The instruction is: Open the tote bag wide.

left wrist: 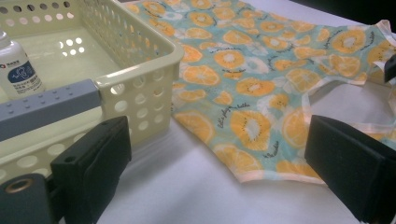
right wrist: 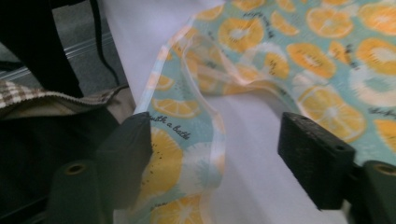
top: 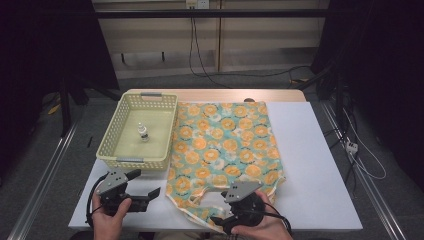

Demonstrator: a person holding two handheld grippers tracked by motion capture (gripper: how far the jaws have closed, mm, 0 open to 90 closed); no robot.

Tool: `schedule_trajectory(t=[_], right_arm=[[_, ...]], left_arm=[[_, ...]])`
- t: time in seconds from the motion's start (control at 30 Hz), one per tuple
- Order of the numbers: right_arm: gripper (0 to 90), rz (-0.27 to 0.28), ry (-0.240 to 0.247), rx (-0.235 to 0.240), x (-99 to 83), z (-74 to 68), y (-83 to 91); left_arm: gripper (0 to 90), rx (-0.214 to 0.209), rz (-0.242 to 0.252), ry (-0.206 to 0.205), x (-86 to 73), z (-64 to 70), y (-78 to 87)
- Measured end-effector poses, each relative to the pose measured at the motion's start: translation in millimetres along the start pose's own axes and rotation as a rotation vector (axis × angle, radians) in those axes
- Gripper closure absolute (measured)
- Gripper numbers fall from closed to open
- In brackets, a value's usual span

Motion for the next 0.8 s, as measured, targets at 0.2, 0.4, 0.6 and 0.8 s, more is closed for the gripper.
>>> schedule_trajectory(t=[0.2, 0.4, 0.6, 0.8], right_arm=[[64.1, -0.068, -0.057, 0.083, -16.1, 3.5, -16.5], [77.0, -0.105, -0.077, 0.128, -21.9, 0.2, -24.8], [90.0, -0.102, -0.078, 0.122, -21.2, 2.9, -26.7], [90.0, -0.009, -0.065, 0.076, -2.0, 11.3, -5.9]], left_arm=[[7.2, -0.006, -0.004, -0.004, -0.4, 0.0, -0.4], [7.2, -0.008, -0.005, -0.002, -0.9, -0.1, 0.4], [7.2, -0.007, -0.004, -0.003, -0.9, -0.6, 0.9], [7.2, -0.004, -0.008, -0.004, -1.2, -0.7, 0.7]])
Point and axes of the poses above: each handheld gripper's, and its own axes: y roughly backward along the jaws, x roughly out of its top, z roughly to its right, the point moved 8 cm from there along -y, roughly forward along the jaws, and after that the axes turned 11 degrees about x, right-handed, at the moved point
